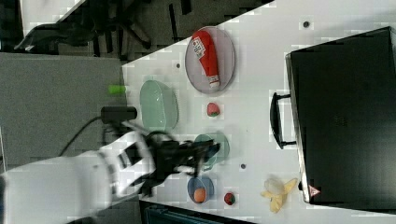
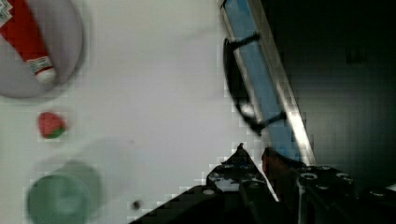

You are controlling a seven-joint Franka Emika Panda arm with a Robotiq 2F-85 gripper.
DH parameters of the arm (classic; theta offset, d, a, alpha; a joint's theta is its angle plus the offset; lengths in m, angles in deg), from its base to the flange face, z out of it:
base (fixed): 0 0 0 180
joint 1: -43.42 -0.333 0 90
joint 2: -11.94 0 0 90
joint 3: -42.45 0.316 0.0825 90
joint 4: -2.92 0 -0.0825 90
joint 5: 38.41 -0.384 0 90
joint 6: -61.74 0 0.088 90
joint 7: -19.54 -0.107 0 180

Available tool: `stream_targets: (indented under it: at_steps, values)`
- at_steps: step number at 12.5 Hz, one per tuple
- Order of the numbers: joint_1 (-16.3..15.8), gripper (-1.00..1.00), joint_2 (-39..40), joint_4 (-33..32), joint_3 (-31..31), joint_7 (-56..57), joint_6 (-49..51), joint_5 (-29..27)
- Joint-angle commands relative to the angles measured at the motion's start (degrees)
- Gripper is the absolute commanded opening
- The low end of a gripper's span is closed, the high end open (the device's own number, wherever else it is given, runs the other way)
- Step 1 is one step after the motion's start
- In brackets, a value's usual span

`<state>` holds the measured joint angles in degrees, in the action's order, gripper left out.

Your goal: Flap open oven.

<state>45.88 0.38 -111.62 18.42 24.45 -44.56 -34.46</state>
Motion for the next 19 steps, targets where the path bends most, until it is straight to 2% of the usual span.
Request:
stream_targets:
  at_steps: [1, 10, 16, 17, 19]
  values:
    - [-0.54, -0.65, 4.96, -4.07, -1.64, 17.44, -7.97, 1.25]
    - [-0.29, -0.65, 14.84, -14.66, -3.00, 18.06, -33.56, 2.22]
    - [-0.46, -0.65, 19.28, -15.09, -2.72, 17.89, -34.78, 2.28]
    - [-0.71, -0.65, 19.55, -15.09, -2.31, 17.65, -34.80, 3.22]
    - [-1.59, -0.65, 19.71, -15.12, -1.27, 12.35, -34.69, 8.83]
